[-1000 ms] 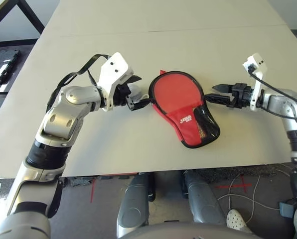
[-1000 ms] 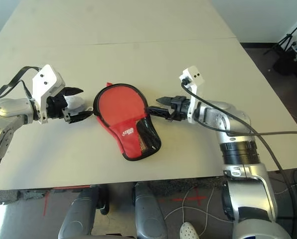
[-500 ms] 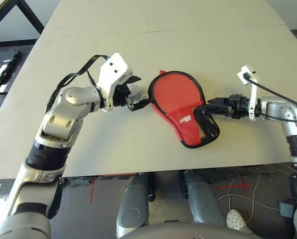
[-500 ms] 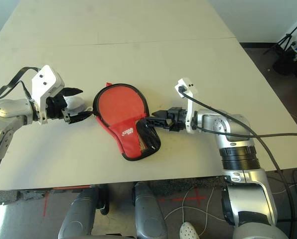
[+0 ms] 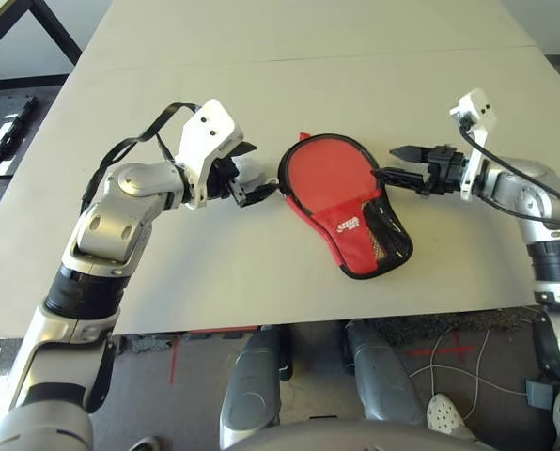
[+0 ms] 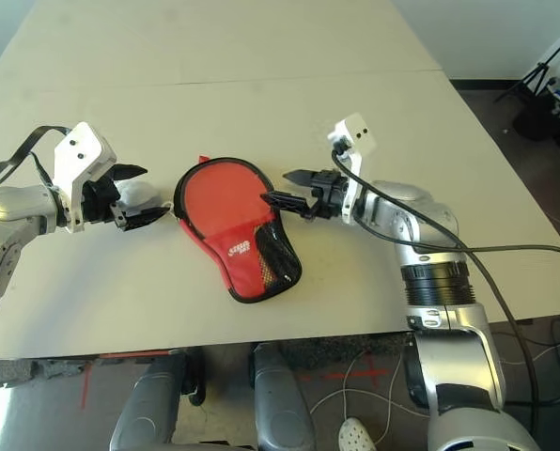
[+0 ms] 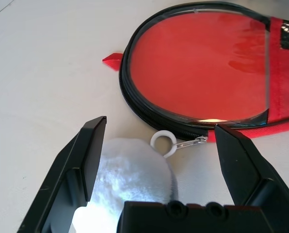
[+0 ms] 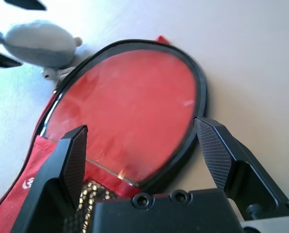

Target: Store the ping-pong paddle in its case and zip it.

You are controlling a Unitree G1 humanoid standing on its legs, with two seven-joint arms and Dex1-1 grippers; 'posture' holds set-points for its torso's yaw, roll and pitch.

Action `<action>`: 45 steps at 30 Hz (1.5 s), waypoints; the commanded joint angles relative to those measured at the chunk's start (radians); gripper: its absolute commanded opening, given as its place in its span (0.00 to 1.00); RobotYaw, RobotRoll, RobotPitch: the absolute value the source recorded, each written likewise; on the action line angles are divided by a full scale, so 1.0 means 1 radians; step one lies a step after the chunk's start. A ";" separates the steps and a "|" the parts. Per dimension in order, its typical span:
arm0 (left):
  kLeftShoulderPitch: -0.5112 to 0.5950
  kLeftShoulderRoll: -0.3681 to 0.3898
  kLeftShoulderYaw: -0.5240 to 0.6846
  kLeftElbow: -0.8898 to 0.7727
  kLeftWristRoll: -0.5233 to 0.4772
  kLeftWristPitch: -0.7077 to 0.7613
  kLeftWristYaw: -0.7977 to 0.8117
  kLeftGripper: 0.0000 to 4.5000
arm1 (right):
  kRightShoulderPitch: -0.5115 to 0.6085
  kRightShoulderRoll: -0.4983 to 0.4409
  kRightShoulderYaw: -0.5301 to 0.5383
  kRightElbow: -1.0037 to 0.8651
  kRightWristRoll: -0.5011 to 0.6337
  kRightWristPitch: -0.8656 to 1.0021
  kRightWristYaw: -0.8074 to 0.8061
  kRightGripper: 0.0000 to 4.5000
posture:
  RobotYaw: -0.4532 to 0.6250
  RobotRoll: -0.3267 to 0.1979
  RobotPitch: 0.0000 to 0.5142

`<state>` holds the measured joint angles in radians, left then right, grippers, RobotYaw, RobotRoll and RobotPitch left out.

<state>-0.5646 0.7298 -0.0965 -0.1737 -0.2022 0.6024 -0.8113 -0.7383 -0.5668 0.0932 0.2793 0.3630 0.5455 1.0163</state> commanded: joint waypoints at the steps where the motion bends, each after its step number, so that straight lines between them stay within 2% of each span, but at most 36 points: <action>1: 0.009 0.011 0.004 0.009 0.025 0.023 0.024 1.00 | -0.019 0.024 0.061 0.049 -0.059 -0.067 0.040 0.99 | 0.45 0.62 0.48; 15: 0.012 0.021 0.019 0.016 0.058 0.098 0.079 1.00 | -0.061 0.103 0.172 0.294 -0.272 -0.301 0.058 0.99 | 0.48 0.62 0.49; 31: -0.010 0.012 -0.017 0.013 0.037 0.323 0.097 1.00 | -0.048 0.108 0.154 0.280 -0.300 -0.298 0.053 0.99 | 0.46 0.62 0.50; 34: -0.028 0.008 -0.009 0.022 0.031 0.347 0.100 0.87 | -0.045 0.108 0.153 0.272 -0.301 -0.294 0.049 1.00 | 0.46 0.62 0.50; 42: -0.065 0.035 -0.012 0.030 0.037 0.379 0.090 0.32 | -0.033 0.111 0.153 0.254 -0.300 -0.283 0.040 1.00 | 0.45 0.62 0.50; 45: -0.089 0.047 -0.016 0.041 0.044 0.383 0.089 0.17 | -0.025 0.112 0.155 0.246 -0.302 -0.282 0.038 1.00 | 0.45 0.62 0.50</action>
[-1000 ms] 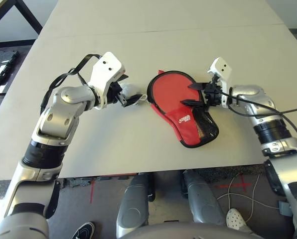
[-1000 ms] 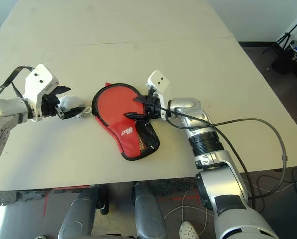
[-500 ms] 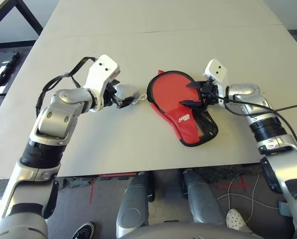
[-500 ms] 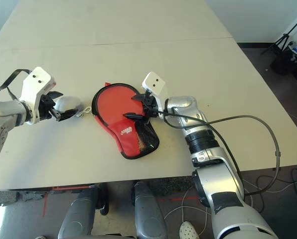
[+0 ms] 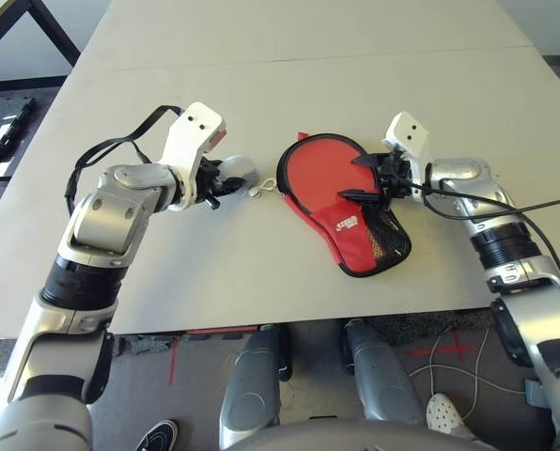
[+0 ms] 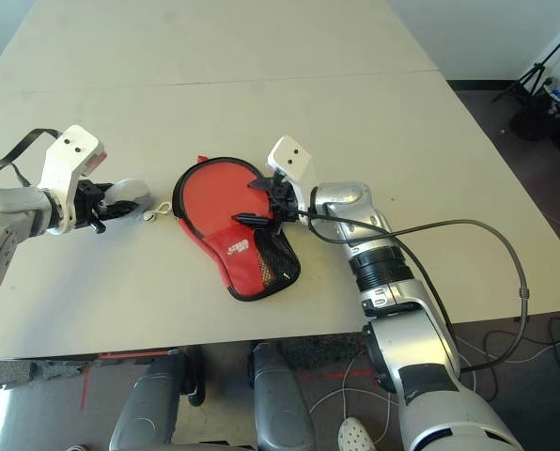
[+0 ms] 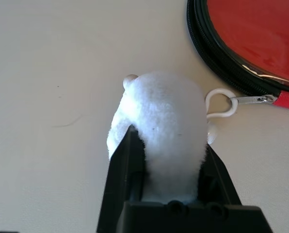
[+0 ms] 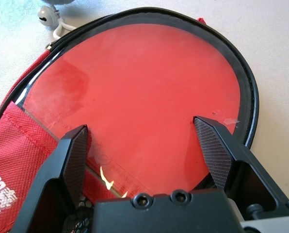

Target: Store the ping-pong paddle in its case and zip it.

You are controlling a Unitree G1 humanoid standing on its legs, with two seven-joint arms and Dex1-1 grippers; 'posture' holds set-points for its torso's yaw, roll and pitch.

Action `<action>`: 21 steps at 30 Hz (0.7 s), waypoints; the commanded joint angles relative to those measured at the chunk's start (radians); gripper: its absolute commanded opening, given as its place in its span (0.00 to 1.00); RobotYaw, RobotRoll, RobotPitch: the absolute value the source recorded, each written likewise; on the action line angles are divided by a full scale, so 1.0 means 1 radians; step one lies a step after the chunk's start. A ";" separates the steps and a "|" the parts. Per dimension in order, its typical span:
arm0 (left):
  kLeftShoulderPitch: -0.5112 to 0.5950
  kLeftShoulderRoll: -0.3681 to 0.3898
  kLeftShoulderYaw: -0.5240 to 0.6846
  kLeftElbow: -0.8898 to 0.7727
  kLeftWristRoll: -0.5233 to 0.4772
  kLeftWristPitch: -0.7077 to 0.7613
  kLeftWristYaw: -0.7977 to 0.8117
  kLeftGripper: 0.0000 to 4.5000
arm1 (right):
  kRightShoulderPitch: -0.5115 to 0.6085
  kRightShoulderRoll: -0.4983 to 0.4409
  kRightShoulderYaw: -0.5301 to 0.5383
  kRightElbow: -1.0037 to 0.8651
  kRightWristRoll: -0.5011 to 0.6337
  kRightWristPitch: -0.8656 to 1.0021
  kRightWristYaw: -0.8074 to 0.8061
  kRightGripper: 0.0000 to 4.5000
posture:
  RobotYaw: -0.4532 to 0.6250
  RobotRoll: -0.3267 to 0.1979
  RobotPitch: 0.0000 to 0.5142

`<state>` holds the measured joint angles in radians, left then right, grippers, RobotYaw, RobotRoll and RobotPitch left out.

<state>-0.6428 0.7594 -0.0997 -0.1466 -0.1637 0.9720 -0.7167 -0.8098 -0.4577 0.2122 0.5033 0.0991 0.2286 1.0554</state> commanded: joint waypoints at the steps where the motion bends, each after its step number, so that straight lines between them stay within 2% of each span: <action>1: -0.022 0.022 -0.016 0.019 0.008 0.014 -0.007 0.13 | 0.050 0.003 0.036 0.018 -0.038 0.037 -0.002 1.00 | 0.45 0.62 0.50; 4: -0.059 0.026 -0.025 0.045 0.018 0.008 -0.005 0.08 | 0.060 0.004 0.041 0.006 -0.041 0.039 -0.004 1.00 | 0.45 0.62 0.51; 11: -0.142 0.000 -0.060 0.152 0.054 -0.045 0.011 0.08 | 0.072 0.000 0.056 -0.008 -0.057 0.033 -0.009 1.00 | 0.45 0.62 0.50; 17: -0.276 -0.079 -0.092 0.346 0.116 -0.136 0.053 0.07 | 0.086 0.002 0.067 -0.023 -0.066 0.031 -0.011 1.00 | 0.45 0.62 0.50; 21: -0.382 -0.160 -0.107 0.511 0.156 -0.221 0.086 0.07 | 0.095 0.005 0.071 -0.037 -0.073 0.034 -0.012 1.00 | 0.45 0.62 0.50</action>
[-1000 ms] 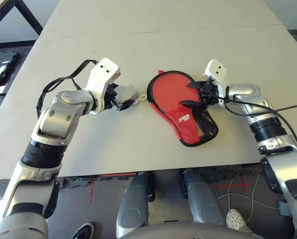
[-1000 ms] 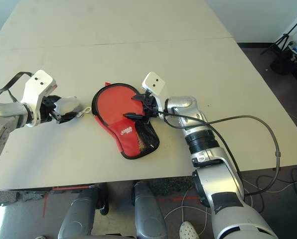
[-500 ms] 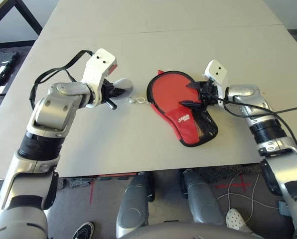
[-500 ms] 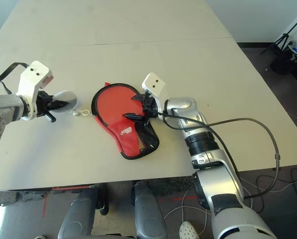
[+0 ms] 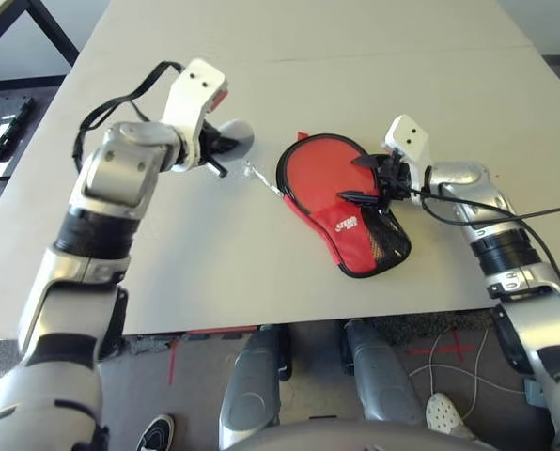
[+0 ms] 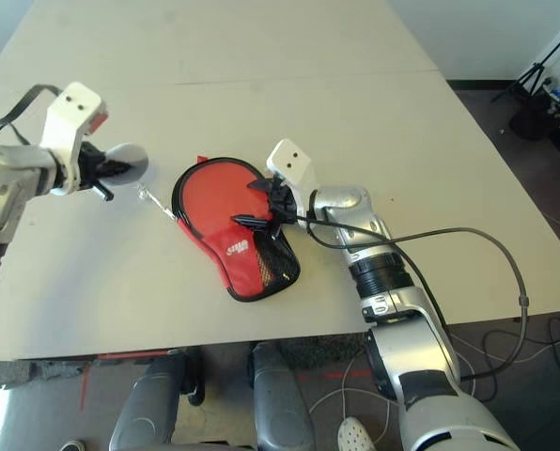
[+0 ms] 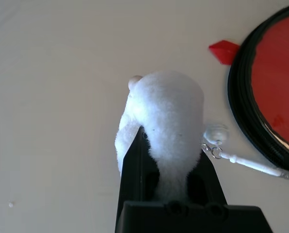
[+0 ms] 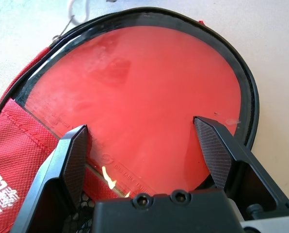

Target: Store the ping-pong paddle in its case and zip it.

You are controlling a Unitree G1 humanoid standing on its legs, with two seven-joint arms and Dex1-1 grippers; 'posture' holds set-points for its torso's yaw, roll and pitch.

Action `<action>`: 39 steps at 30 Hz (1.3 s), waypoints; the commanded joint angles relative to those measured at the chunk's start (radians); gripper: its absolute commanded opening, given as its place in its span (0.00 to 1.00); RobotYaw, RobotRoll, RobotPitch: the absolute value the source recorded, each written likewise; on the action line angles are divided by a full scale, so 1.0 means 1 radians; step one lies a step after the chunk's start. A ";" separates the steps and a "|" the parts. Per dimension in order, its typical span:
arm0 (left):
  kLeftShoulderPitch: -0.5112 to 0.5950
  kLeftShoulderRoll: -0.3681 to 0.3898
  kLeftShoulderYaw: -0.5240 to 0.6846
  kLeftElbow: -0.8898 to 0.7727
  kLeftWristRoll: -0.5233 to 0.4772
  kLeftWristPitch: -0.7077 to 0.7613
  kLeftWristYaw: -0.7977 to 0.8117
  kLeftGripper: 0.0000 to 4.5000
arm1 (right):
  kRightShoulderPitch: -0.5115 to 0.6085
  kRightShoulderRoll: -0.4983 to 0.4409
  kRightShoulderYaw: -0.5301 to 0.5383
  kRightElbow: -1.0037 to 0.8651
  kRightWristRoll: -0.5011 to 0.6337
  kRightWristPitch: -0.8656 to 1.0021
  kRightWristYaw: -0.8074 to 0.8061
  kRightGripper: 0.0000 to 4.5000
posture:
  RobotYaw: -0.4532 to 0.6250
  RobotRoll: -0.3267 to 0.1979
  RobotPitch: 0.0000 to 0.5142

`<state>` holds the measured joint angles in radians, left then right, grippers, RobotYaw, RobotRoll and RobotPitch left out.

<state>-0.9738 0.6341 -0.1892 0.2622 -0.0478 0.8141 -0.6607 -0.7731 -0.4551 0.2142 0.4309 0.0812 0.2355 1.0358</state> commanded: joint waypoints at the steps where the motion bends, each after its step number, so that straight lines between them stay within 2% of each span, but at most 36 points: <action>1: -0.071 -0.051 -0.020 0.139 0.049 -0.085 0.032 0.07 | 0.058 0.004 0.068 0.035 -0.056 0.028 0.007 1.00 | 0.44 0.62 0.50; 12: -0.318 -0.209 -0.027 0.677 0.158 -0.450 0.117 0.07 | 0.076 0.008 0.070 0.001 -0.061 0.043 0.001 1.00 | 0.41 0.62 0.49; 18: -0.415 -0.286 -0.002 0.887 0.183 -0.604 0.194 0.07 | 0.095 0.009 0.072 -0.034 -0.059 0.061 -0.006 1.00 | 0.40 0.62 0.49; 27: -0.478 -0.400 0.024 1.015 0.202 -0.715 0.280 0.07 | 0.118 0.004 0.068 -0.083 -0.055 0.094 -0.018 1.00 | 0.36 0.62 0.49; 39: -0.537 -0.527 0.051 1.046 0.221 -0.782 0.307 0.06 | 0.150 0.002 0.066 -0.140 -0.049 0.130 -0.041 1.00 | 0.33 0.62 0.49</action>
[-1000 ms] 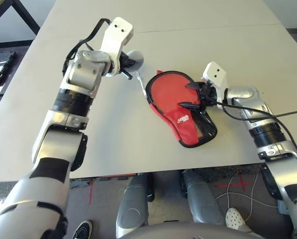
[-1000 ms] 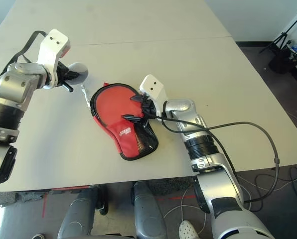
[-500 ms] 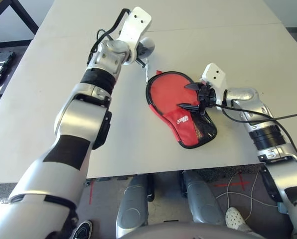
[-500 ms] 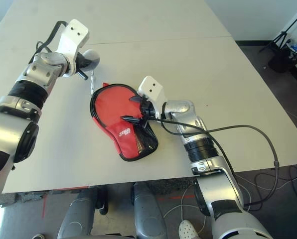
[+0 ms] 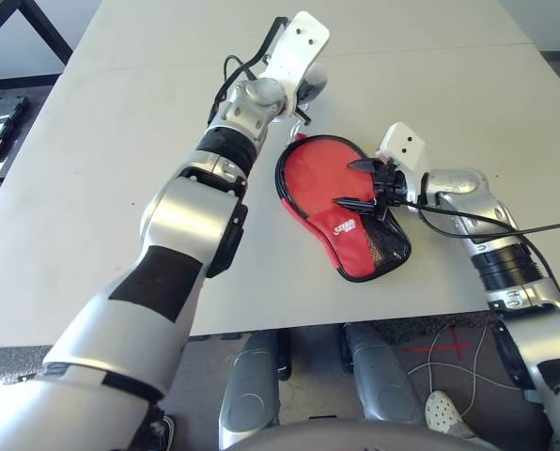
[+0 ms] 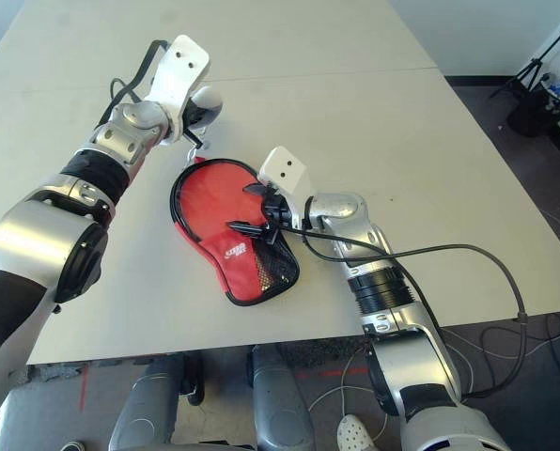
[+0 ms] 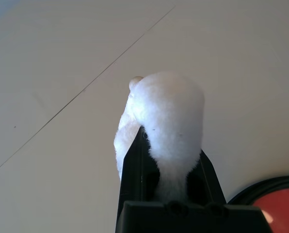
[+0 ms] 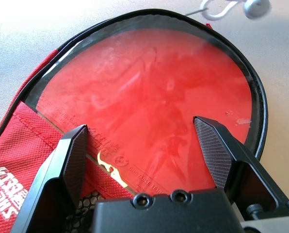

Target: Store the ping-pong paddle in its case and zip it.

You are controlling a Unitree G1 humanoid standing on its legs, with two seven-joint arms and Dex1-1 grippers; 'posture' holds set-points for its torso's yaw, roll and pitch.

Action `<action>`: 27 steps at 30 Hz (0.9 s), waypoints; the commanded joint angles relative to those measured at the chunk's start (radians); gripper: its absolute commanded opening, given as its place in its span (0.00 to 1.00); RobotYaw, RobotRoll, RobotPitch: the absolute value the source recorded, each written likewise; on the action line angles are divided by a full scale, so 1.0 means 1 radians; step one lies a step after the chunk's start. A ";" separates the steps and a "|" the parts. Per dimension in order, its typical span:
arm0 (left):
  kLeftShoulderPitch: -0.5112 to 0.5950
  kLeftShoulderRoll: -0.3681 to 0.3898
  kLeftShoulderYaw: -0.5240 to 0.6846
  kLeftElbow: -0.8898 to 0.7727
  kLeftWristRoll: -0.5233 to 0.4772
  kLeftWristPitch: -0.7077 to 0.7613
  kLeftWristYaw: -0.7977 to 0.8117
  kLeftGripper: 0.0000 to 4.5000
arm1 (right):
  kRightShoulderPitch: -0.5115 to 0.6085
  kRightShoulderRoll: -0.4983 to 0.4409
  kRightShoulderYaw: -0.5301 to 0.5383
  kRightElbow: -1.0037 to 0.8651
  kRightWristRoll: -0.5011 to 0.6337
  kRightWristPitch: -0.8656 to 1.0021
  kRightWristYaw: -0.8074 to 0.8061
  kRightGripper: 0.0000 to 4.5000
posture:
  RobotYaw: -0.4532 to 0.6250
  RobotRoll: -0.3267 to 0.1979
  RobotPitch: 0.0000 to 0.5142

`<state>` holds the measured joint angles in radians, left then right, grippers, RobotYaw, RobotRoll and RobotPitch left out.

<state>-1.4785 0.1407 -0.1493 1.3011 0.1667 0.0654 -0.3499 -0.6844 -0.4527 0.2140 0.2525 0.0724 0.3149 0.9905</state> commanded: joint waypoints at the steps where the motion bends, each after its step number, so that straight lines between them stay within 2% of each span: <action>1: -0.034 -0.044 0.016 0.007 0.004 -0.034 -0.007 0.06 | 0.063 0.000 0.067 0.037 -0.040 0.053 0.003 1.00 | 0.32 0.62 0.49; 7: -0.034 -0.104 0.011 -0.003 0.009 -0.040 -0.061 0.06 | 0.065 0.004 0.066 0.031 -0.040 0.059 -0.006 1.00 | 0.32 0.62 0.48; 14: 0.008 -0.174 -0.018 -0.034 0.010 -0.012 -0.266 0.06 | 0.066 0.005 0.062 0.036 -0.040 0.058 -0.016 1.00 | 0.32 0.62 0.48; 19: 0.037 -0.198 -0.049 -0.058 0.029 -0.005 -0.324 0.06 | 0.061 0.012 0.063 0.046 -0.041 0.055 -0.024 1.00 | 0.32 0.62 0.47; 20: 0.041 -0.201 -0.050 -0.063 0.031 -0.003 -0.325 0.23 | 0.059 0.014 0.063 0.049 -0.041 0.054 -0.026 1.00 | 0.33 0.62 0.47; 21: 0.043 -0.204 -0.047 -0.068 0.028 0.002 -0.327 0.28 | 0.056 0.017 0.063 0.054 -0.042 0.052 -0.029 1.00 | 0.33 0.62 0.47; 27: 0.038 -0.206 -0.026 -0.094 0.008 0.029 -0.348 0.73 | 0.052 0.024 0.062 0.068 -0.045 0.046 -0.036 1.00 | 0.33 0.62 0.47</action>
<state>-1.4402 -0.0502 -0.1760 1.2256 0.1870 0.0820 -0.6809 -0.6821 -0.4340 0.2139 0.2531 0.0726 0.3316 0.9563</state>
